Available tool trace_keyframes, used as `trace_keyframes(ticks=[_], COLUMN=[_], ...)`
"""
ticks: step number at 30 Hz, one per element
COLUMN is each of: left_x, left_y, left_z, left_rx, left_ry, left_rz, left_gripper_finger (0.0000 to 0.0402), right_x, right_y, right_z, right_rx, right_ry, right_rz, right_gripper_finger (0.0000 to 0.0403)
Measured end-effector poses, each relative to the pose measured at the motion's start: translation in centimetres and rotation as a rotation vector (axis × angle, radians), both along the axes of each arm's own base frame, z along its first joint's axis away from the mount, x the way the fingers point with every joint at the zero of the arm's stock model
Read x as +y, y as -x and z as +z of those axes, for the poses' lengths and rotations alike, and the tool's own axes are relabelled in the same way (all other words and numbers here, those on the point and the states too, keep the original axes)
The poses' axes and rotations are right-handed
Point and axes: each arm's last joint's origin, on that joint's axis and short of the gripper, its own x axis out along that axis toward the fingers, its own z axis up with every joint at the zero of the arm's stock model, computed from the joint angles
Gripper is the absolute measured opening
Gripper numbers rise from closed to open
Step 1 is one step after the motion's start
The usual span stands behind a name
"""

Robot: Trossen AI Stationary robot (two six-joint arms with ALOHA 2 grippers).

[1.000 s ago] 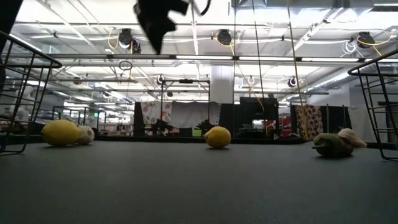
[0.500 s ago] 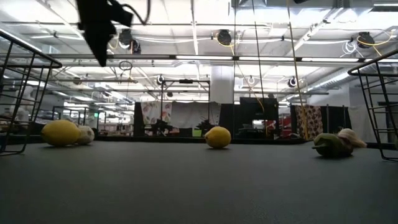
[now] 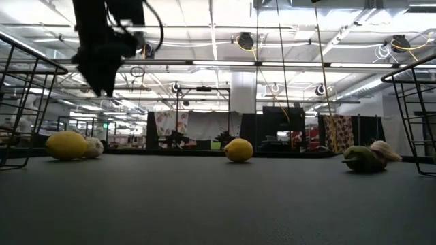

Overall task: Sort produce into baskets
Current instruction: Put the left garlic into the left gold wire basket

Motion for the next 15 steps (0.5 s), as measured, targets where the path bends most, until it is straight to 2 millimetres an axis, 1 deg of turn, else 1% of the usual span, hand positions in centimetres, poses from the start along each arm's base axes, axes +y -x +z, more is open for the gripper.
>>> trace_keyframes(ticks=[2, 4, 8, 15], left_x=[0.4, 0.9, 1.4, 2.2], left_y=[-0.3, -0.7, -1.2, -1.8], left_z=[-1.1, -2.0, -3.4, -4.7], left_rx=[0.045, 0.079, 0.154, 0.223], left_ry=[0.026, 0.018, 0.014, -0.002], left_rz=[0.057, 0.108, 0.144, 0.160], left_gripper_finger=[0.0318, 0.0329, 0.0334, 0.0334], right_x=[-0.1, -0.2, -0.6, -1.2], right_y=[0.0, -0.1, -0.3, -0.5], right_z=[0.0, 0.0, 0.0, 0.1], right_rx=[0.013, 0.023, 0.024, 0.032], right_ry=[0.021, 0.040, 0.055, 0.066], right_rz=[0.007, 0.013, 0.004, -0.014], right_gripper_finger=[0.0212, 0.0212, 0.0212, 0.0212])
